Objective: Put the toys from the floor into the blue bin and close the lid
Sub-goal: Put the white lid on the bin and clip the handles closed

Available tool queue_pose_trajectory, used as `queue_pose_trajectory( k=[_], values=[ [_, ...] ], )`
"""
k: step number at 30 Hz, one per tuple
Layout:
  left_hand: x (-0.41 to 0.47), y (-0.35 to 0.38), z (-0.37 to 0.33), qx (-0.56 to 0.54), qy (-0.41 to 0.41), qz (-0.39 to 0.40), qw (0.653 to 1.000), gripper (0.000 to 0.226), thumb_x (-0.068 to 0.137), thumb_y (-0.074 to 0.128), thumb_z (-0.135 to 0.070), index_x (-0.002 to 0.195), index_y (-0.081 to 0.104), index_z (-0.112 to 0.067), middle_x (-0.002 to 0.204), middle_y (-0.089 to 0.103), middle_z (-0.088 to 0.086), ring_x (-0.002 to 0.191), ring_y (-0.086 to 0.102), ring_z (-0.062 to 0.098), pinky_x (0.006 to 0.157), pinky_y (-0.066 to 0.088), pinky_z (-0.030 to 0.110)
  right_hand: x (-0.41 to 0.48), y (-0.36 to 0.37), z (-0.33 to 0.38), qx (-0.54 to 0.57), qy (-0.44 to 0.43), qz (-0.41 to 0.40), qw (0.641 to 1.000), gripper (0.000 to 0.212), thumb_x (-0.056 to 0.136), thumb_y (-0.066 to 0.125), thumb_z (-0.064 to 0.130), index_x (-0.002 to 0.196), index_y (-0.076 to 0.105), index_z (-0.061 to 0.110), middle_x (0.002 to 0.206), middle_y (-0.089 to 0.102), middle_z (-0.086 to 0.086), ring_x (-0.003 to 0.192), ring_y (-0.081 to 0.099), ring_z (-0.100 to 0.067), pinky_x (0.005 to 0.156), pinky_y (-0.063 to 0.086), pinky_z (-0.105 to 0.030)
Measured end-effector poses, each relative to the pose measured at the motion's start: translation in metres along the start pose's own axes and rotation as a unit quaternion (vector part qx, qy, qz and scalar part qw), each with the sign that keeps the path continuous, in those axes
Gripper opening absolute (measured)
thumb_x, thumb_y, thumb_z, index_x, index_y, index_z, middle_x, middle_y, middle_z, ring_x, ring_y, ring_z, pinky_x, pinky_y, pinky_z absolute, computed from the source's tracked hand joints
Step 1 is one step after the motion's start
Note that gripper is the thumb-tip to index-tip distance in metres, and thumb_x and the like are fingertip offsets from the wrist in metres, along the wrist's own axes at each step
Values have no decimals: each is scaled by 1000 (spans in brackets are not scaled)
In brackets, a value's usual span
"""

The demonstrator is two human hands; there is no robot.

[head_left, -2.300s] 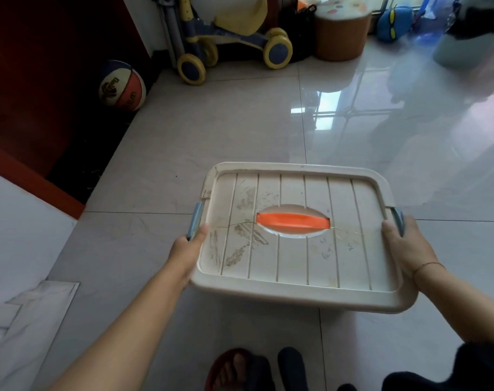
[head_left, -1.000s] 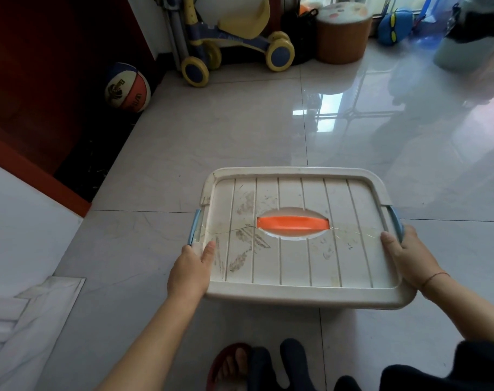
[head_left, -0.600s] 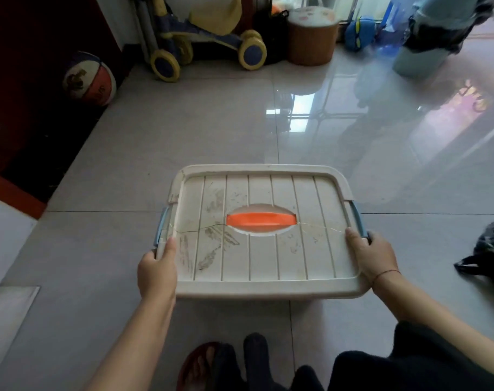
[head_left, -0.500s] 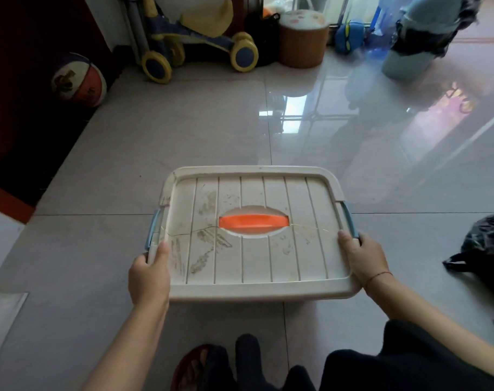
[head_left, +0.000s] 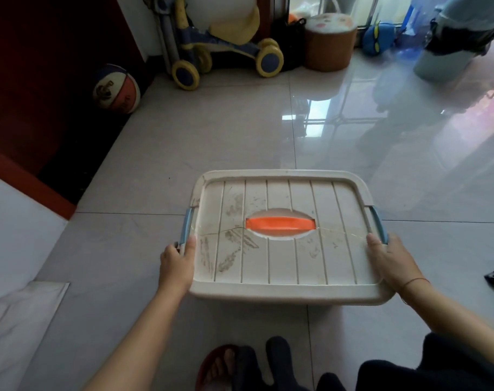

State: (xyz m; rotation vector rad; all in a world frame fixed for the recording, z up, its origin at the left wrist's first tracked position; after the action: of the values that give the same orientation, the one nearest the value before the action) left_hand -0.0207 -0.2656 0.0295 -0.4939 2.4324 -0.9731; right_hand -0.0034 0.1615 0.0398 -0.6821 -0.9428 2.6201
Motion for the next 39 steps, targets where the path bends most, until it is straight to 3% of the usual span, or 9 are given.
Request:
queue_pose_trajectory(
  k=[3,9,11,14,17,24,32,37,39],
  values=[
    [21,-5,-15,7,35,36,999,69,93,37,-55,147,26,-13,146,41,14,132,42,32,107,35,45,9,-3,10,10,-38,-6,999,59,95,45,36,146,24,17,144,37,-18,131,38,-35,108,31,-47],
    [17,10,-29,31,78,50,995,58,98,36,-41,149,19,-19,148,38,11,132,41,32,106,37,45,4,0,21,8,-49,26,998,65,94,49,28,149,14,28,150,30,-12,134,35,-32,109,29,-44],
    [17,11,-27,18,77,52,996,57,98,35,-43,148,21,-21,145,41,11,128,45,33,104,40,48,-5,-5,15,21,21,52,998,68,94,49,34,149,11,26,145,36,-14,125,43,-36,101,38,-46],
    [15,6,-15,-8,52,42,998,56,97,35,-45,147,23,-23,140,46,10,123,49,32,98,44,48,-38,-1,4,66,149,154,974,46,95,48,33,135,33,15,114,55,-18,88,61,-36,69,57,-47],
    [4,-12,10,-36,27,18,999,53,97,36,-45,146,22,-29,135,51,9,115,55,31,92,48,47,-49,6,17,42,129,220,966,23,99,42,20,120,39,12,94,57,-22,66,63,-32,51,58,-38],
    [-12,-96,100,-86,-78,-102,988,49,97,39,-36,143,29,-23,134,53,13,114,55,38,96,46,49,-26,94,114,-8,44,328,944,22,99,42,22,117,36,11,74,54,-22,46,58,-26,48,57,-37],
    [-33,-180,221,-188,-220,-299,909,48,95,44,-27,140,33,-13,134,51,23,118,52,42,100,41,52,-55,256,252,-2,-87,322,943,35,98,42,23,131,39,13,71,54,-17,48,52,-25,35,50,-27],
    [-52,-213,259,-224,-276,-394,848,48,95,45,-16,138,35,2,136,46,29,122,48,44,100,37,45,-91,350,294,49,-132,349,927,48,97,41,14,142,26,21,80,48,-8,58,41,-16,48,38,-25],
    [-53,-214,264,-237,-285,-410,833,50,95,46,-16,140,34,2,137,45,29,123,47,43,100,38,44,-94,375,303,62,-143,338,928,52,97,40,16,145,22,23,98,48,-10,64,41,-15,52,36,-23]
  ],
)
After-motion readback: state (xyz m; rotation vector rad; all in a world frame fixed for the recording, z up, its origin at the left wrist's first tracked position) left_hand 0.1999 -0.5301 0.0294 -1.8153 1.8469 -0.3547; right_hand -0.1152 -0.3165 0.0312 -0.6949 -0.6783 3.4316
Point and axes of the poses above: each hand's wrist, its own x-axis towards the middle knuckle, its own y-axis out of the palm, z = x × y, the point moved 5 cm from there along x, towards the middle knuckle
